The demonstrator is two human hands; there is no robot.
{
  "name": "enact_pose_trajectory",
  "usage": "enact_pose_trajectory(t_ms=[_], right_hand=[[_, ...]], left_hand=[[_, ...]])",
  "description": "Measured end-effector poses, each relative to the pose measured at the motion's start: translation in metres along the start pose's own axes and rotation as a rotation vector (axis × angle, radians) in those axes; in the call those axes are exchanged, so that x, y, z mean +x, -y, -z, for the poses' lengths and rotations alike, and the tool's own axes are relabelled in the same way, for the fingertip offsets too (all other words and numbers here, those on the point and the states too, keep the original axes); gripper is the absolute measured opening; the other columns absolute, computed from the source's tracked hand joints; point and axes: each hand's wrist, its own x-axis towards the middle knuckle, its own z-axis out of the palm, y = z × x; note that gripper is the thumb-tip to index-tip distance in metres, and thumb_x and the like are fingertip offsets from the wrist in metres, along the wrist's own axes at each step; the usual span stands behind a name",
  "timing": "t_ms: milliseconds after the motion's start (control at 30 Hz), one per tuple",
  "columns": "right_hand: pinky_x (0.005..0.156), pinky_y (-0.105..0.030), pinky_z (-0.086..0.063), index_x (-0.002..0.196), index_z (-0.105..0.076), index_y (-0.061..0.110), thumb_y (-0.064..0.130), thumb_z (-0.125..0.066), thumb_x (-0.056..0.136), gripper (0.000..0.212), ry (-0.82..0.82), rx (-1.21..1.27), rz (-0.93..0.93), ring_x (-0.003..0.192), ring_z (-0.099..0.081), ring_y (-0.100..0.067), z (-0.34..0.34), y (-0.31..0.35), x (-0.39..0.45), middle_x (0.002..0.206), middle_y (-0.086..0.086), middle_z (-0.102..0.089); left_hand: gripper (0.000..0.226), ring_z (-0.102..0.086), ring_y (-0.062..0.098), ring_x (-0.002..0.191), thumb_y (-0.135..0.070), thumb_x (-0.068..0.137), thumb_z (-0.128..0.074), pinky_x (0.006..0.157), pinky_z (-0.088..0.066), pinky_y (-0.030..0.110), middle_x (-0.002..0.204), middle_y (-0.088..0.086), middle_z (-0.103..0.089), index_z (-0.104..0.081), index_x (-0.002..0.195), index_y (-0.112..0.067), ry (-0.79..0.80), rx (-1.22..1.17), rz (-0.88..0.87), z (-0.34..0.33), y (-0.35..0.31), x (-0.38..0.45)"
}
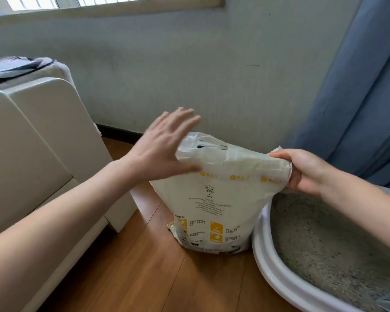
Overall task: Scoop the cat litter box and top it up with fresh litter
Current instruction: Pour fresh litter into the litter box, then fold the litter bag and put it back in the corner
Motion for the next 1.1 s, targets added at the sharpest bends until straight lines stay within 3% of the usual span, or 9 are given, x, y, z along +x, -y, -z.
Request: enact_pose_trajectory(t_ms=[67,167,267,367,500,567,733,900,1100], right_hand=[[0.071,-0.033,-0.047,0.074,-0.059,0.016,0.014,-0.05,0.093,0.02,0.014,0.011,-0.005,0.068,-0.055,-0.017,-0.001,0.002,-0.002,0.075,-0.004,-0.056],[0.075,-0.035,-0.05,0.083,-0.065,0.008,0.018,-0.054,0.091,0.017,-0.058,-0.126,0.076,0.076,-0.058,-0.021,-0.004,0.004,-0.007,0.087,-0.011,-0.058],[0.094,-0.036,-0.041,0.134,-0.05,0.015,0.042,-0.061,0.088,0.054,-0.319,-0.808,0.514,0.113,-0.052,-0.019,-0.005,0.017,-0.016,0.123,-0.002,-0.055],[0.116,-0.029,-0.012,0.153,-0.004,0.027,0.067,-0.059,0.074,0.104,-0.174,-1.402,0.928,0.146,-0.013,-0.015,-0.037,0.038,-0.037,0.159,0.002,-0.016],[0.108,-0.037,-0.034,0.153,0.0,0.019,0.079,-0.061,0.063,0.125,-0.017,-1.924,0.83,0.135,-0.038,-0.026,-0.076,0.035,-0.017,0.139,-0.006,-0.049],[0.083,-0.036,-0.05,0.15,-0.014,0.019,0.074,-0.069,0.059,0.119,-0.006,-1.972,0.723,0.108,-0.058,-0.025,-0.079,0.032,-0.007,0.111,0.0,-0.061],[0.06,-0.032,-0.046,0.114,-0.048,0.024,0.055,-0.071,0.068,0.06,0.092,-1.869,0.644,0.083,-0.059,-0.02,-0.071,0.014,0.006,0.093,0.005,-0.062],[0.056,-0.028,-0.044,0.095,-0.053,0.018,0.02,-0.057,0.091,0.006,0.202,-1.832,0.581,0.077,-0.059,-0.019,-0.085,-0.008,0.003,0.087,0.0,-0.059],[0.052,-0.033,-0.05,0.082,-0.064,0.001,-0.01,-0.059,0.067,0.019,0.094,-2.049,0.77,0.056,-0.059,-0.029,-0.084,-0.048,0.008,0.063,-0.013,-0.059]], left_hand=[[0.117,-0.004,0.015,0.15,-0.078,0.069,-0.058,0.123,-0.002,0.034,0.162,-0.004,-0.01,-0.004,0.157,-0.022,0.183,0.064,-0.056,-0.011,-0.014,0.006],[0.104,-0.034,0.016,0.14,-0.063,0.075,-0.069,0.112,-0.029,0.029,0.153,-0.003,-0.038,-0.014,0.154,-0.023,0.274,0.035,0.047,-0.024,-0.023,0.006],[0.085,-0.044,0.013,0.131,-0.055,0.082,-0.067,0.098,-0.036,0.026,0.143,-0.006,-0.049,-0.025,0.151,-0.025,0.224,0.027,0.033,-0.029,-0.022,0.004],[0.085,-0.043,0.013,0.132,-0.056,0.082,-0.065,0.1,-0.038,0.028,0.143,-0.007,-0.05,-0.026,0.151,-0.024,0.199,0.032,0.003,-0.033,-0.017,0.004],[0.09,-0.05,0.017,0.127,-0.061,0.077,-0.068,0.108,-0.034,0.031,0.135,-0.004,-0.056,-0.033,0.149,-0.02,0.175,0.046,-0.05,-0.039,-0.012,0.006],[0.09,-0.049,0.015,0.126,-0.065,0.072,-0.069,0.112,-0.028,0.033,0.131,-0.008,-0.058,-0.037,0.146,-0.025,0.2,0.043,-0.063,-0.04,-0.007,0.007],[0.065,-0.057,0.006,0.109,-0.059,0.071,-0.072,0.109,-0.035,0.045,0.109,-0.021,-0.064,-0.047,0.13,-0.049,0.363,-0.103,0.104,-0.04,0.003,0.001],[0.024,-0.059,0.007,0.082,-0.051,0.08,-0.066,0.071,-0.043,0.029,0.084,-0.017,-0.065,-0.062,0.101,-0.04,0.472,-0.137,0.233,-0.046,0.001,-0.015],[0.018,-0.061,0.024,0.074,-0.001,0.077,-0.06,0.052,-0.038,0.03,0.081,-0.003,-0.062,-0.056,0.086,-0.016,0.6,-0.003,0.032,-0.063,0.003,-0.037]])
